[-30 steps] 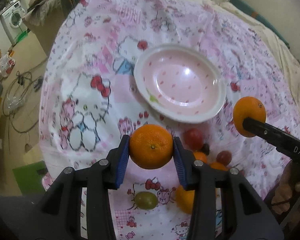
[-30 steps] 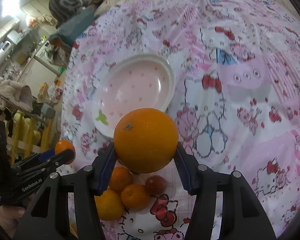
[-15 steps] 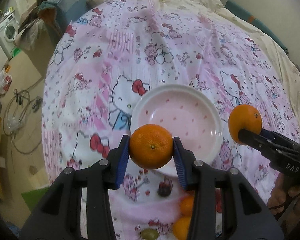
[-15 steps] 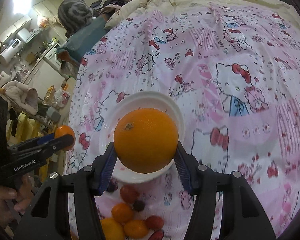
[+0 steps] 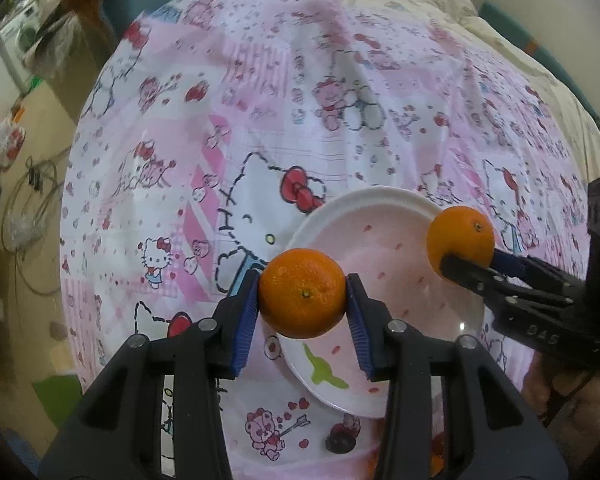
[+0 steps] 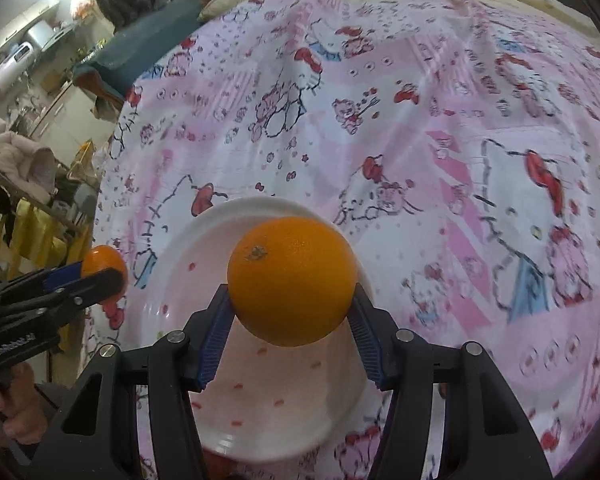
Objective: Organize fruits
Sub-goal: 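Carry both fruits onto the pink plate and open both tools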
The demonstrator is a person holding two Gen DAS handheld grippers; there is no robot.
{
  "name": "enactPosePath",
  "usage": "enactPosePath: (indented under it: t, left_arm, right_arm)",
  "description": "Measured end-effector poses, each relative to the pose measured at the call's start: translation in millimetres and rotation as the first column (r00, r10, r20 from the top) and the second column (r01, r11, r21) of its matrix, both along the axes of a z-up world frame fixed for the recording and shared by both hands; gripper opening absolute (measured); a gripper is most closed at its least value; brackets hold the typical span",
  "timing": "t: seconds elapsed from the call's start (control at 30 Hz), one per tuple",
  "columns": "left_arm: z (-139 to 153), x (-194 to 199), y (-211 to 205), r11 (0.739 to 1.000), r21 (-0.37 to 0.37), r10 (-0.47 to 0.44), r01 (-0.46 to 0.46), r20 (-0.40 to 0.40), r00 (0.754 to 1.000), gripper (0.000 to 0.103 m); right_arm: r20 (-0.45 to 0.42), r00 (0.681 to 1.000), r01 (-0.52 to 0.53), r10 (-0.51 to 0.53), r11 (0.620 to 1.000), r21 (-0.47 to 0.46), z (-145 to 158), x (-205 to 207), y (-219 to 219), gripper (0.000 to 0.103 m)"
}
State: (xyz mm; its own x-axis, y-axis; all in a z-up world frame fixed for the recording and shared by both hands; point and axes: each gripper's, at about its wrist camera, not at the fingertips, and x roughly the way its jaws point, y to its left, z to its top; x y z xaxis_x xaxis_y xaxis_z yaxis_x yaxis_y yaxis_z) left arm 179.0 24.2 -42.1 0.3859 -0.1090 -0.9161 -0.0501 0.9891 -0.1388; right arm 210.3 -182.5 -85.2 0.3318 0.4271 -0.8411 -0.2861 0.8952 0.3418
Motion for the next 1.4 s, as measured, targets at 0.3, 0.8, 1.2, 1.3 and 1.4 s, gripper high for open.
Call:
enactPosePath:
  t: [0.3, 0.8, 1.2, 1.3, 1.4]
  left_arm:
    - [-7, 5, 8, 1.000, -0.024, 0.020, -0.021, -0.022, 1.000, 0.038]
    - [-15, 10, -8, 0.999, -0.034, -0.033, 0.034, 0.012, 0.999, 0.038]
    - [-41, 33, -39, 0.994, -0.046, -0.102, 0.103, 0.016, 0.995, 0.039]
    - [-45, 34, -42, 0.992, -0.053, -0.114, 0.115, 0.017, 0.993, 0.039]
    - [-45, 33, -44, 0.992, -0.029, -0.119, 0.120, 0.020, 0.993, 0.039]
  right_arm:
    - [-0.048, 0.998, -0.038, 0.036, 0.999, -0.024, -30, 9, 16, 0.060]
    - [-0.040, 0.999, 0.011, -0.011, 1.000, 0.010, -19, -2, 0, 0.072]
    - [-0.037, 0.983, 0.180, -0.177, 0.980, 0.081, 7, -6, -56, 0.072]
    - [-0.050, 0.979, 0.203, -0.199, 0.974, 0.097, 7, -3, -61, 0.072]
    - [-0.054, 0.979, 0.202, -0.198, 0.975, 0.096, 6, -2, -61, 0.072]
